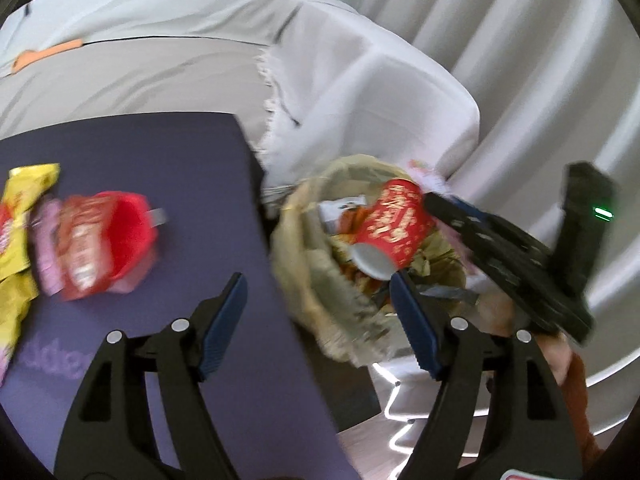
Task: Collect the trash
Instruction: 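Open both tools to drop the red cup and pink wrapper into the yellow bag, then move both tools back toward the remaining snacks on the table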
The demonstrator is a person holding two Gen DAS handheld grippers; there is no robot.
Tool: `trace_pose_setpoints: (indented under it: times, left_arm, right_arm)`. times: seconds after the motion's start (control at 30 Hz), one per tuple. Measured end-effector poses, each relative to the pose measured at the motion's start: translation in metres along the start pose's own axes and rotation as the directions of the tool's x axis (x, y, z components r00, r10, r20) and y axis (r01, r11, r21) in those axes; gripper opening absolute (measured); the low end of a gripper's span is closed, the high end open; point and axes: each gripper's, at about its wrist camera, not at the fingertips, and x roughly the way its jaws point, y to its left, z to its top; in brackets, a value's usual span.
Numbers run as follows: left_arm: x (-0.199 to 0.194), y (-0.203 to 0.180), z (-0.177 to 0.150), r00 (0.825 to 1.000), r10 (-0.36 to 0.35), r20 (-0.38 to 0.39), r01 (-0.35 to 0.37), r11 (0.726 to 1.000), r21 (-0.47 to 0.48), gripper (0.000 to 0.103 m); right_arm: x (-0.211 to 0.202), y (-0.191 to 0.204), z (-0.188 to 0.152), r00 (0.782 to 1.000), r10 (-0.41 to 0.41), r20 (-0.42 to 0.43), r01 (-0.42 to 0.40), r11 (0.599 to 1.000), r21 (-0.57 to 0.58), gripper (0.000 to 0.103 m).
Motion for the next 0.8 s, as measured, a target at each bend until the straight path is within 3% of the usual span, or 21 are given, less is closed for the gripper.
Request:
trace_pose_setpoints:
  times: [0.3,0.53,0.63,0.7,0.8]
  left_arm:
    - [-0.050,0.063,-0.023,0.996,0.050,0.074,-0.043,0.995,-0.094,0.072]
    - [-0.069,0.105,-0.037,0.991,0.076,0.107,-0.052,0.975,-0.214,0.072]
    - [-0.078,0.119,-0.040,0.991,0.071,0.116,-0.041,0.970,-0.241,0.072]
    - [-0.086,0.127,-0.042,0.988,0.083,0.130,-0.047,0.966,-0.255,0.072]
    - [-0.095,0.136,-0.044,0.985,0.080,0.150,-0.036,0.961,-0.276,0.072]
  right_arm:
    - [0.045,-0.015,-0.023,0.989,-0.045,-0.141,0.050,0.998,0.033,0.021]
    - [0.050,-0.018,-0.033,0.984,-0.057,-0.170,0.066,0.996,0.053,0.021]
    - [0.037,-0.019,-0.029,0.988,-0.029,-0.151,0.042,0.995,0.090,0.032]
    - [0.026,-0.017,-0.025,0.991,-0.004,-0.137,0.017,0.996,0.092,0.043]
    - [0.013,-0.011,-0.020,0.992,-0.043,-0.120,0.049,0.998,0.050,0.049]
